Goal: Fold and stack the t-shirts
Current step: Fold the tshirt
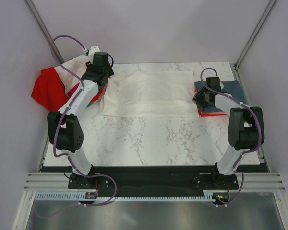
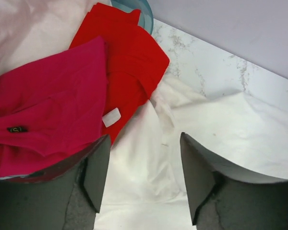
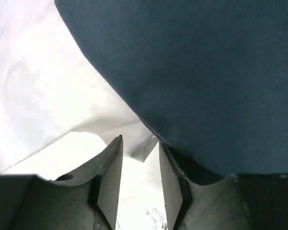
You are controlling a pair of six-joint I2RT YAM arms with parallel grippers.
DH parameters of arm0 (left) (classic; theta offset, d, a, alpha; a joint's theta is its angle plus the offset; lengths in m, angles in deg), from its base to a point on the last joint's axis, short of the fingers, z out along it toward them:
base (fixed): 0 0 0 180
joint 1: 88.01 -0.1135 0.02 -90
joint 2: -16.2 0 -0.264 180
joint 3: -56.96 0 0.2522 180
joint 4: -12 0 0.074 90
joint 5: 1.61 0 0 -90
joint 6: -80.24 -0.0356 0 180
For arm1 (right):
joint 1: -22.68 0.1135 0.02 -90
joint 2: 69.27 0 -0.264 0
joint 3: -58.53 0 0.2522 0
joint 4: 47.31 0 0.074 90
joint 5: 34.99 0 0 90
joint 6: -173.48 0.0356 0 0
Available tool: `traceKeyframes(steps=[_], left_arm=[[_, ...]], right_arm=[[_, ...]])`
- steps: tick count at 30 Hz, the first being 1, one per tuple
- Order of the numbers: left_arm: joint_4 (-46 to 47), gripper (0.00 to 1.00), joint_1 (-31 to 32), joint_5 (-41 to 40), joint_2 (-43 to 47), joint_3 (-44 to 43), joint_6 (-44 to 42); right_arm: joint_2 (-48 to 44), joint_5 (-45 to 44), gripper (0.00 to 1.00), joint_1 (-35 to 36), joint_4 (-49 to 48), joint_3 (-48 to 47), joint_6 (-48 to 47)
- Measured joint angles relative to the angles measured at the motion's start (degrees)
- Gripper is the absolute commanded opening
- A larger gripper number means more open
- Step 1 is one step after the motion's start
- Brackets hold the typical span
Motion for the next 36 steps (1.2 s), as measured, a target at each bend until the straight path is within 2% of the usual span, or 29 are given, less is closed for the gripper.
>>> traceKeyframes(steps=[3,4,8,9,10,11,14,17,20,24,30,36], left_arm=[[-1.0,0.78,0.0,1.8,0.0,-1.1,0.1],[-1.4,0.79,0.0,2.8,0.0,-1.6,0.1],[-5.4,0.8,0.4,8.8,2.1,-2.1,0.0],[-6.7,0.88,0.6,11.0,3.2,-2.0,-0.3],[-8.2,0.88,0.9,13.2,4.6,-1.7,-0.7],[-8.6,0.88,1.5,14.7,6.9,0.0,-0.7],[-9.4,0.91,3.9,18.8,16.7,8.6,0.1],[-10.6,0.92,6.4,20.8,22.9,10.9,0.1],[-8.0,0.9,7.1,20.4,28.6,15.3,0.6],[-3.6,0.87,6.7,19.6,35.5,24.8,4.5],[0.7,0.87,6.7,18.1,36.9,34.3,10.7],[1.7,0.87,6.7,17.1,38.2,37.7,13.8]], right_arm=[[-0.8,0.3,0.56,0.4,0.2,0.0,-0.3],[-1.6,0.4,0.61,0.7,0.3,0.0,-0.5],[-7.5,-0.2,0.63,2.8,-0.4,2.0,-1.6],[-10.2,-0.8,0.63,4.1,-1.0,3.6,-1.7],[-13.0,-1.2,0.68,5.7,-2.0,5.5,-1.7],[-16.1,-1.7,0.68,7.6,-2.9,7.8,-1.9],[-24.0,-3.8,0.67,13.1,-2.8,12.2,-2.6],[-29.2,-5.4,0.63,14.4,-3.8,15.0,-2.6],[-30.2,-7.6,0.6,13.9,-3.9,16.0,-1.8],[-31.2,-10.6,0.56,13.7,-6.8,22.8,1.8],[-32.3,-15.1,0.55,13.7,-9.0,31.9,8.3],[-32.3,-18.0,0.55,13.7,-11.1,34.1,12.9]])
